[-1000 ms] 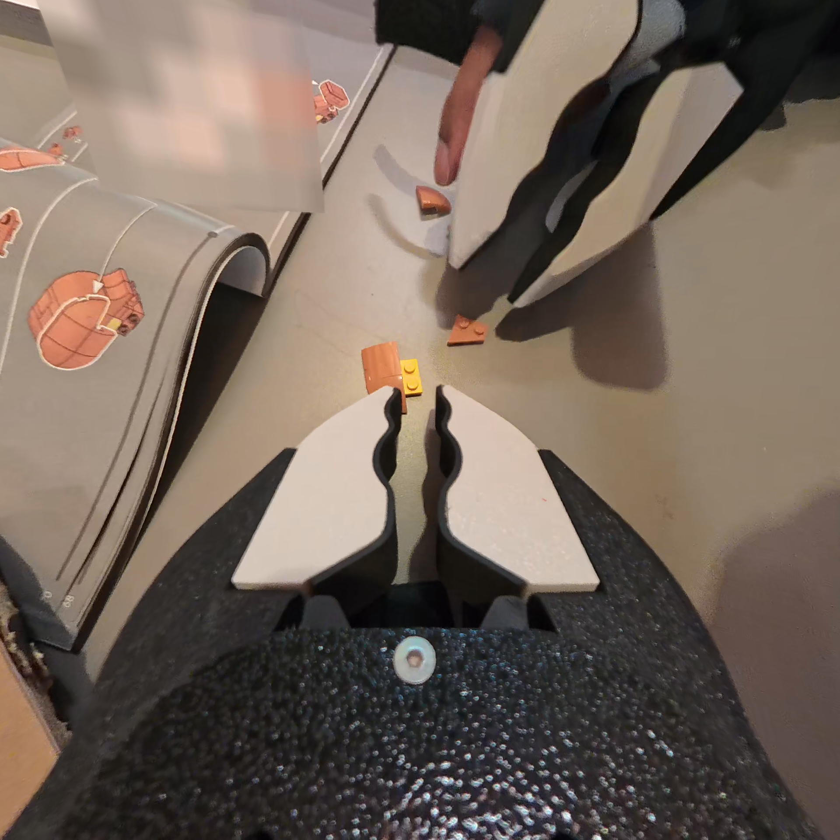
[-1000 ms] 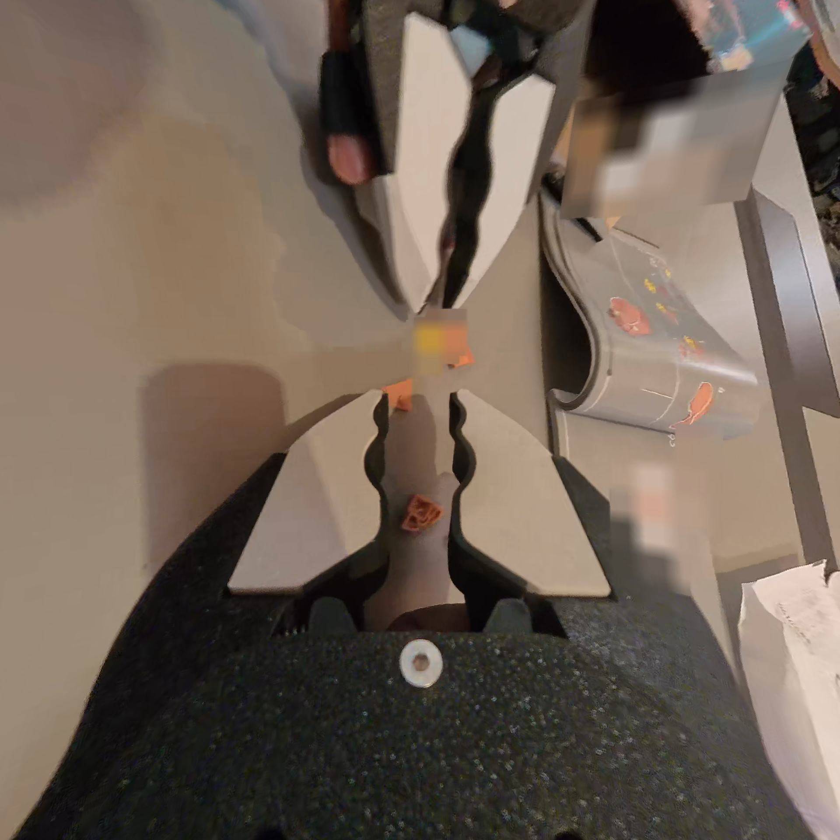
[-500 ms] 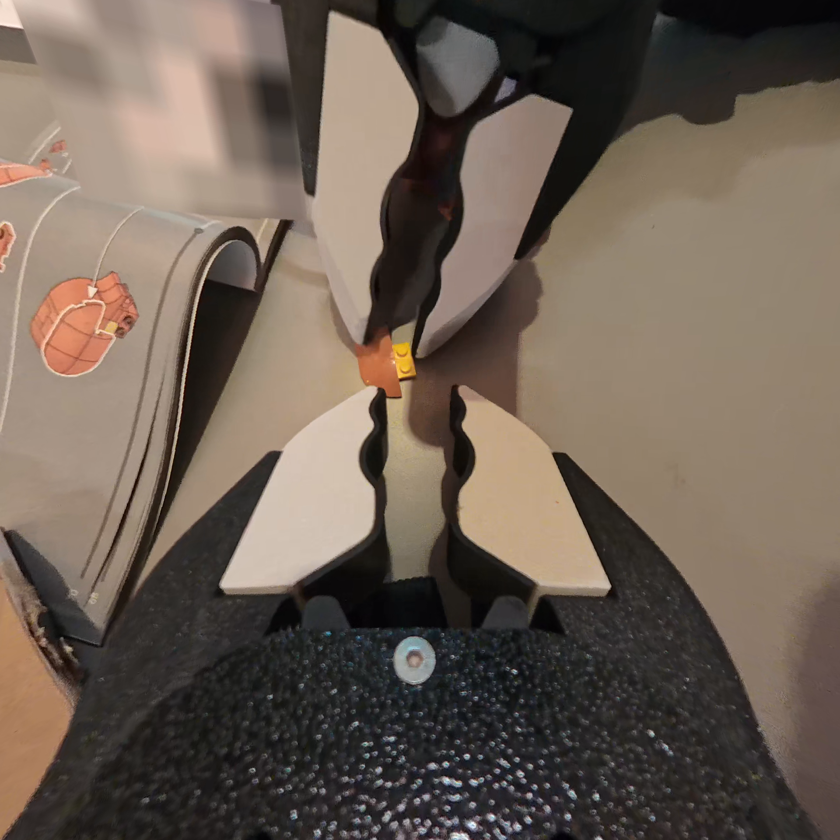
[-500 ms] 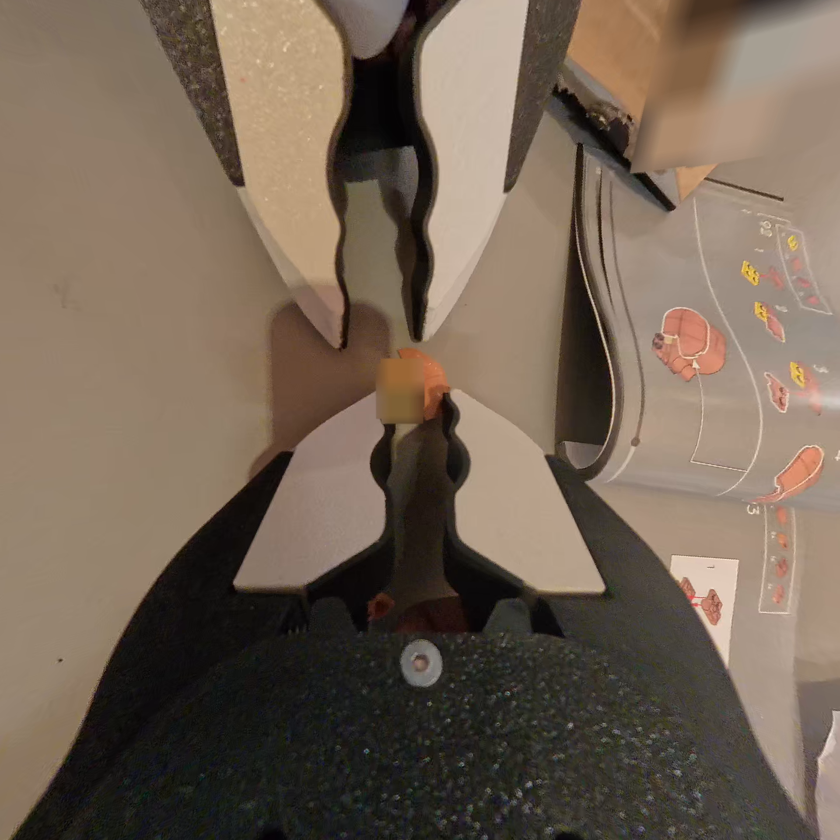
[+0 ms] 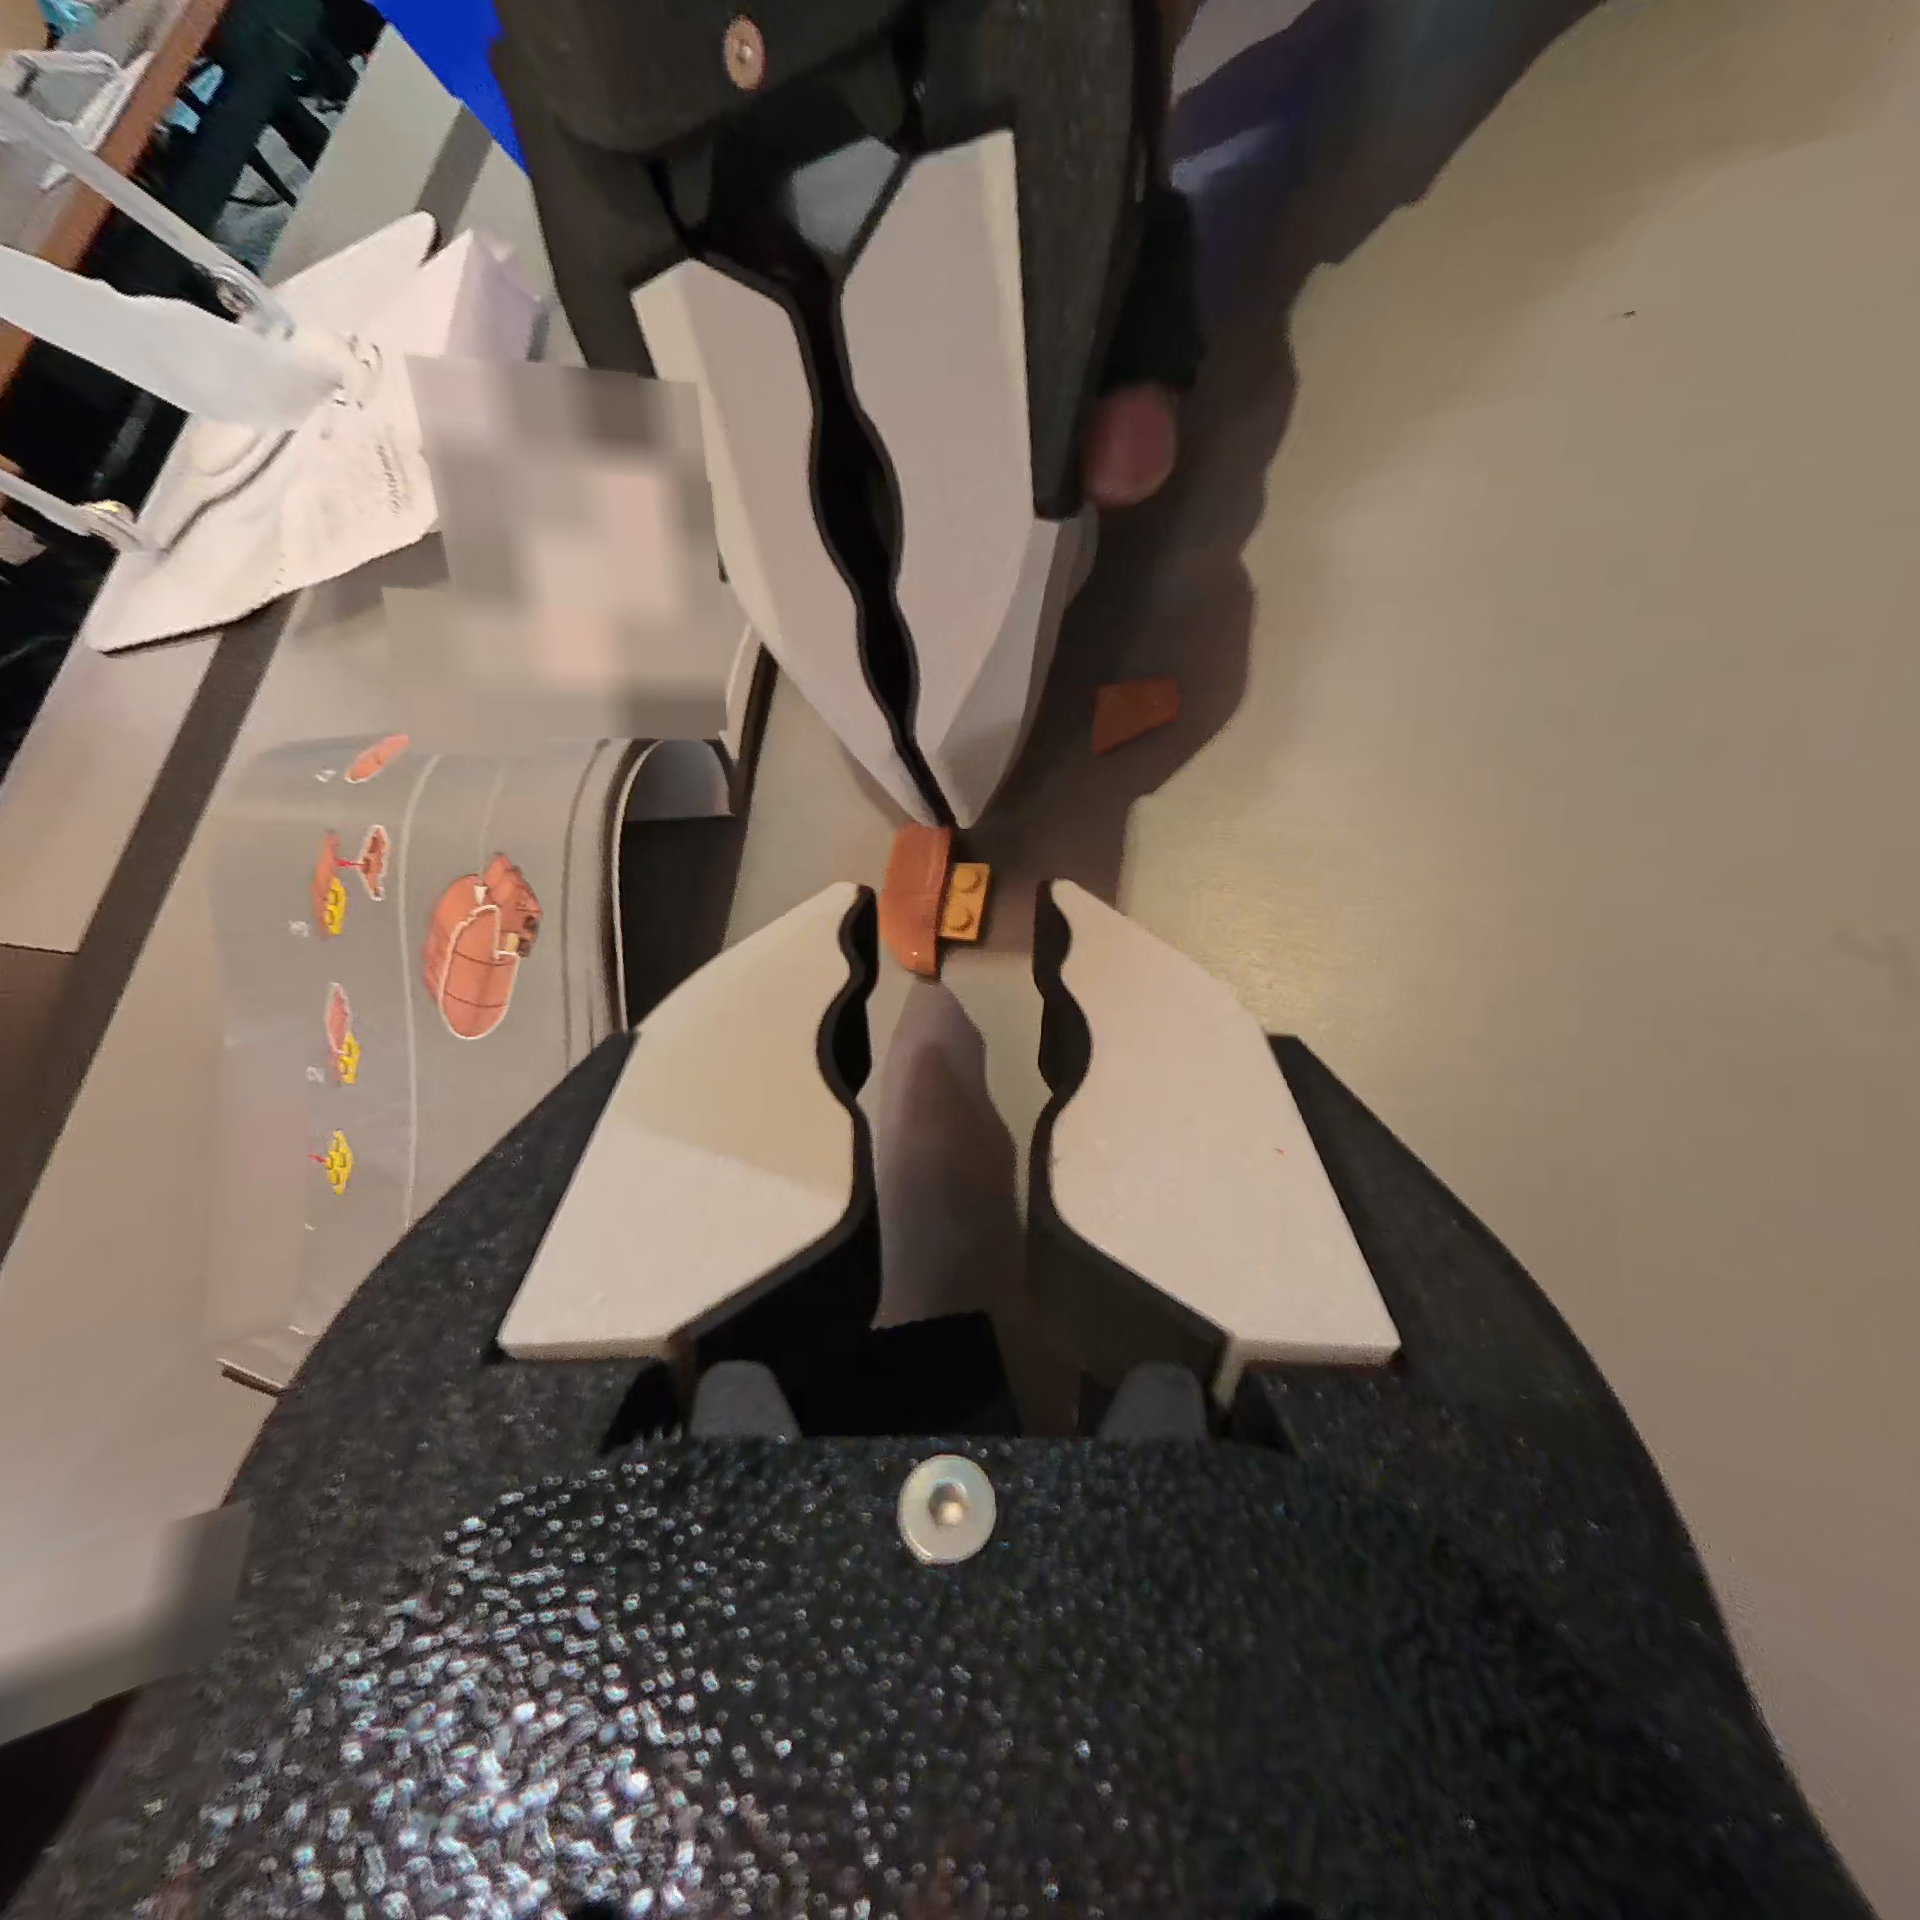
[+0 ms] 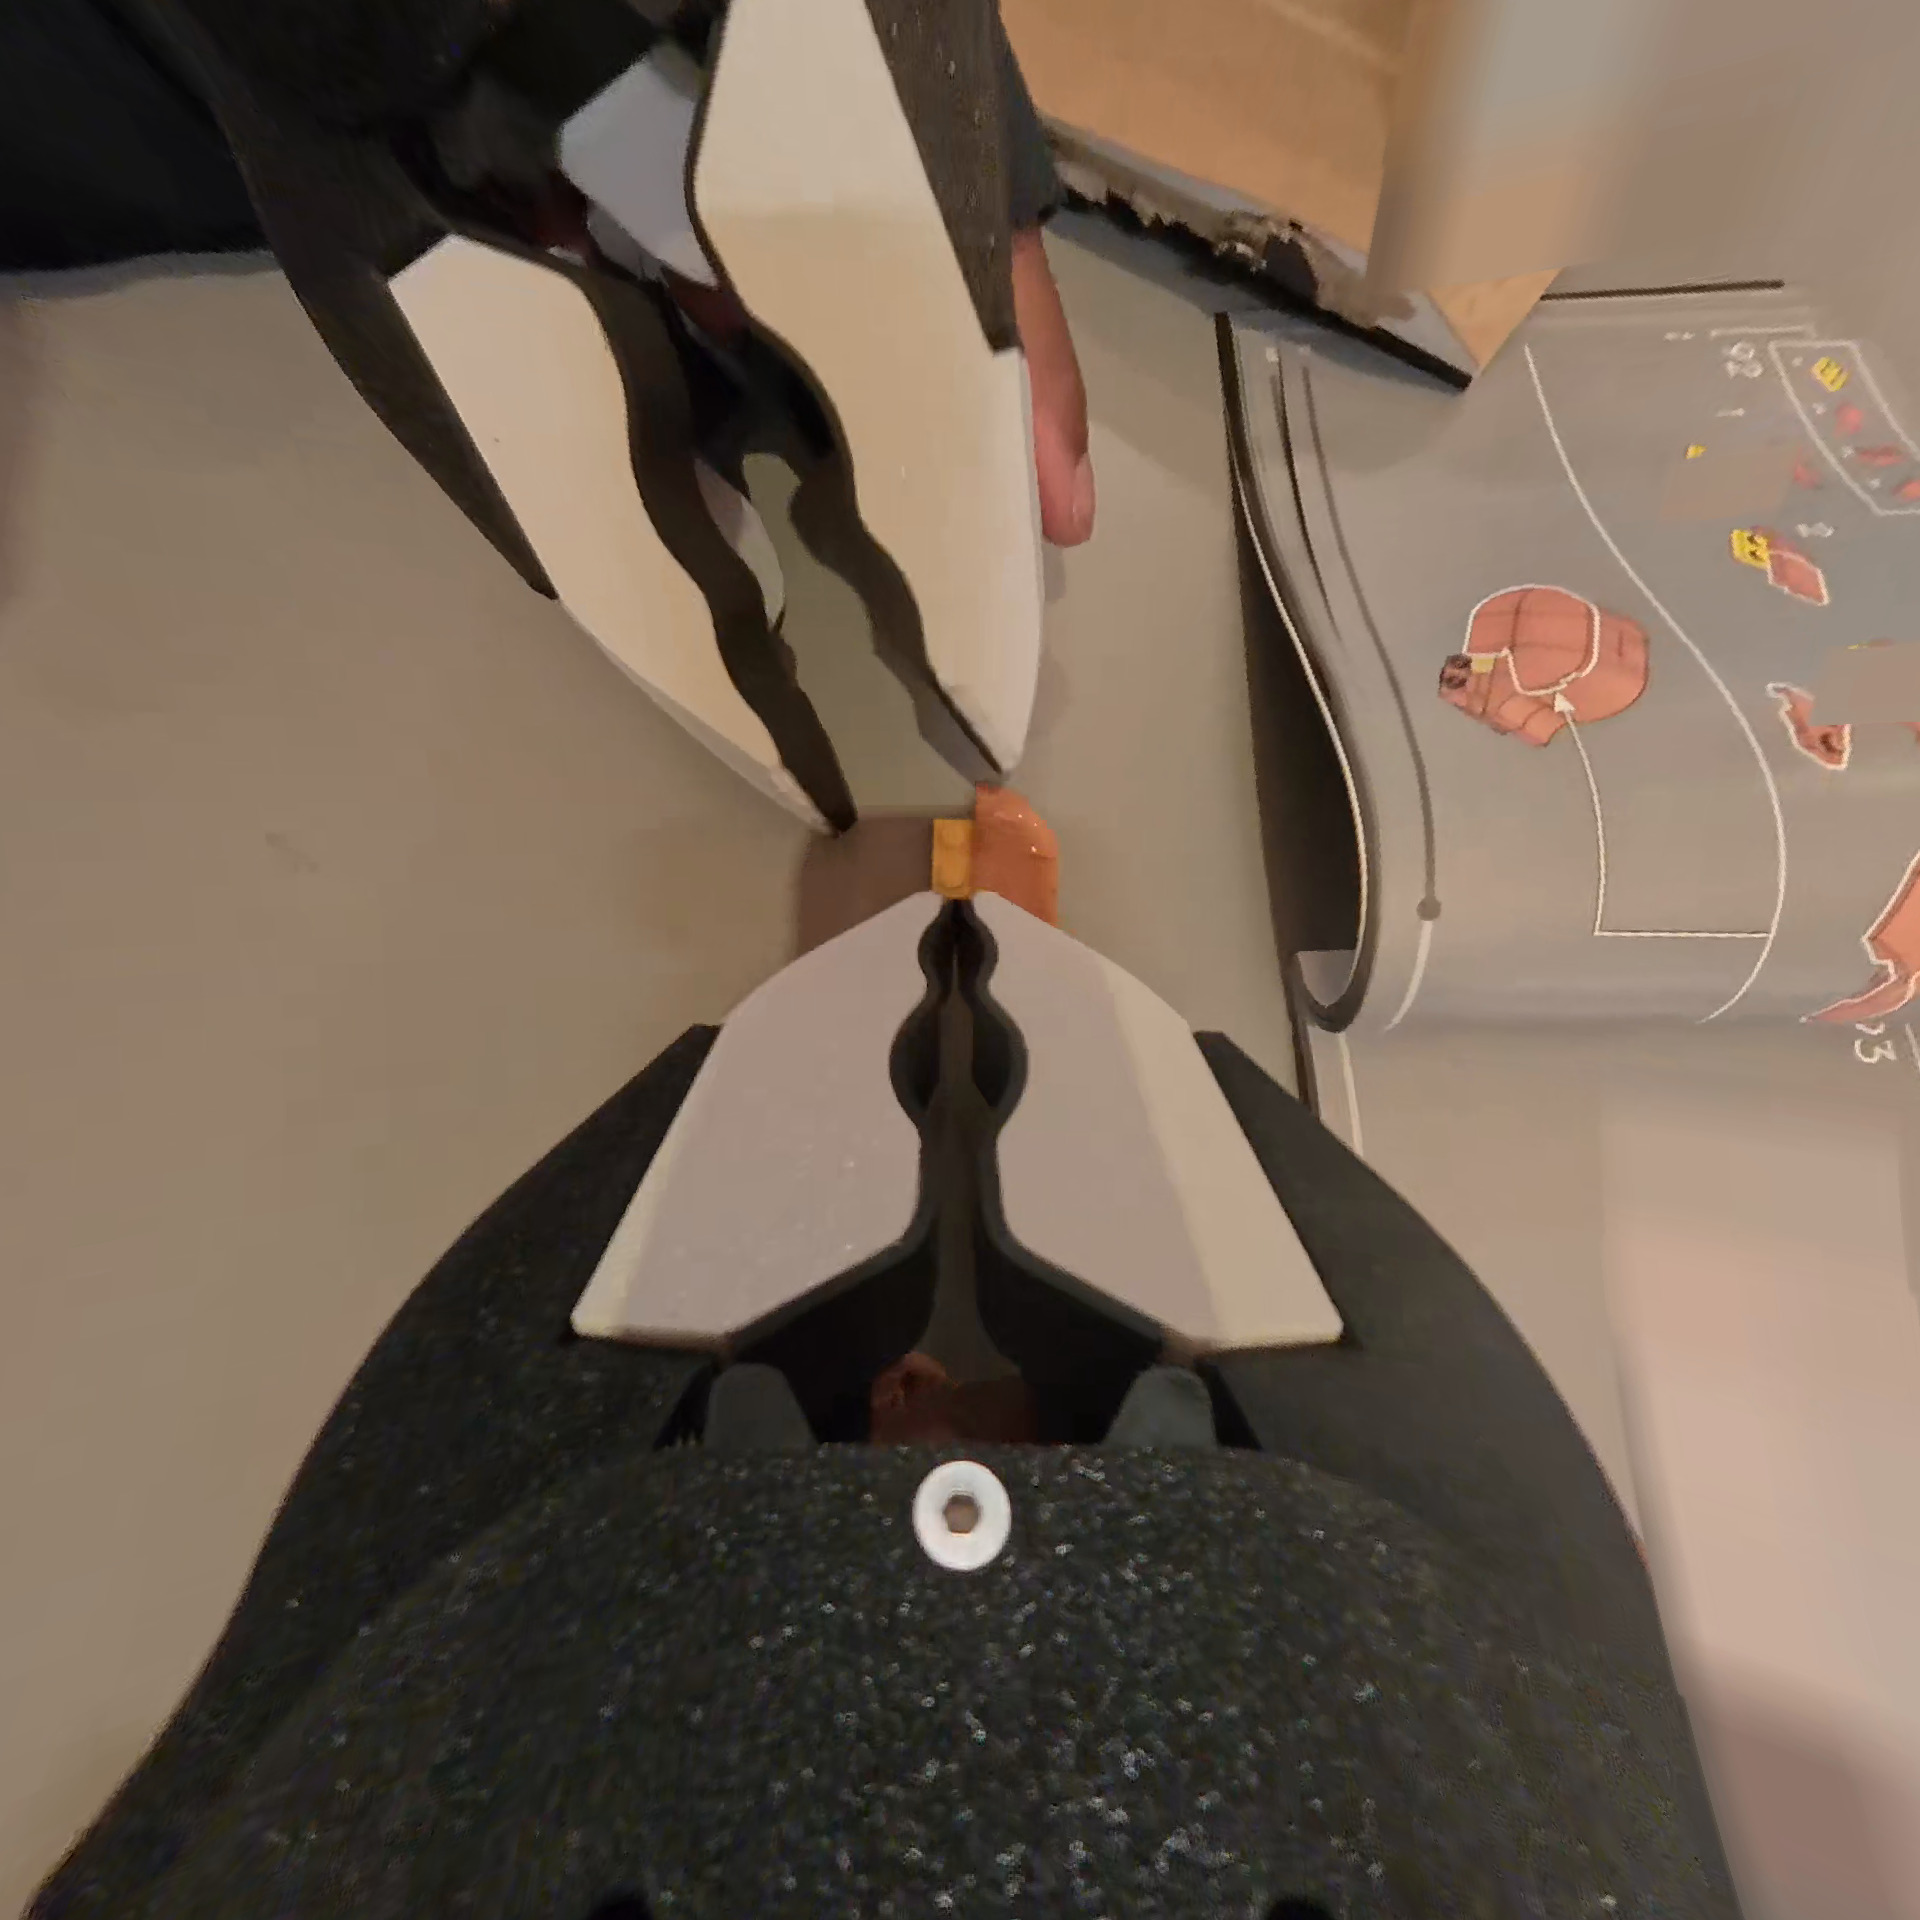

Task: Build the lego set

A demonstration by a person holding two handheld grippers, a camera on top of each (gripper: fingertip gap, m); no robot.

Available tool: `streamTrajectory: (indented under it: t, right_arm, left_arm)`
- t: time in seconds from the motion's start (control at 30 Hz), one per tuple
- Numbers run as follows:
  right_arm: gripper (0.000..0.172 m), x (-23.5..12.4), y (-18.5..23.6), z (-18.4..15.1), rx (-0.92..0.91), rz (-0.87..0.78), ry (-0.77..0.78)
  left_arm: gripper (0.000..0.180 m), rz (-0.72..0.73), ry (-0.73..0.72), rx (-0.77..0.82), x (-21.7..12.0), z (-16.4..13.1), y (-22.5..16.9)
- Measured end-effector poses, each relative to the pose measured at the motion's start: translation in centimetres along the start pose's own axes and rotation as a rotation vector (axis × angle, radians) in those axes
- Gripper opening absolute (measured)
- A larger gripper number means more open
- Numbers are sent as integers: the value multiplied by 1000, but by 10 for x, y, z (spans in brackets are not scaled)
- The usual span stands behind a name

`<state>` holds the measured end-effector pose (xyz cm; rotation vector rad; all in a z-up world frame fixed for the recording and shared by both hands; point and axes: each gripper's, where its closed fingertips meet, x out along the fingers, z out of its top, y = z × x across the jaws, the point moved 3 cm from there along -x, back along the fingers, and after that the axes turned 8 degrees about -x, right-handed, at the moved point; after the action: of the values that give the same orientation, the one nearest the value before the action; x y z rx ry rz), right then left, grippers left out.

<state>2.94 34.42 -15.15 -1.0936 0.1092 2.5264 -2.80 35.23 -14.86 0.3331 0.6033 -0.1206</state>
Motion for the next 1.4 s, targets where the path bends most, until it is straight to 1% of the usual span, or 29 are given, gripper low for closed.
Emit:
streamTrajectory:
  t: [0.07,0.13,0.23,0.3,0.37,0.47,0.7,0.83,1.0,1.1,1.3,1.4]
  right_arm:
    - [0,0,-3,-1,-13,-32,10]
    - [10,-1,-4,0,-24,-45,10]
    - [18,2,-4,2,-41,-44,20]
    - [20,7,-6,0,-57,-51,50]
    - [18,9,-10,-2,-86,-72,77]
    - [18,9,-12,-2,-96,-49,111]
    - [16,11,-11,0,-72,-1,126]
    - [14,10,-11,1,11,27,76]
    - [4,4,-14,6,126,77,-17]
    - [4,4,-14,5,187,110,-45]
    - [4,6,-12,6,200,136,-62]
    - [4,6,-9,7,185,147,-70]
  left_arm:
    - [29,16,0,-4,0,0,3]
    - [29,26,6,3,-1,-1,4]
    - [29,36,25,-3,-2,-4,6]
    - [29,36,34,-4,-2,-5,6]
    - [29,32,37,-2,-2,-5,6]
    - [29,25,38,0,-3,-5,5]
    - [29,32,53,-5,-3,-6,6]
    - [30,30,47,-6,-5,-7,7]
    - [31,25,11,6,-8,-5,8]
    - [30,38,15,13,-6,-8,10]
    - [28,65,-11,4,-3,-5,14]
    - [23,60,0,-8,-1,-5,14]
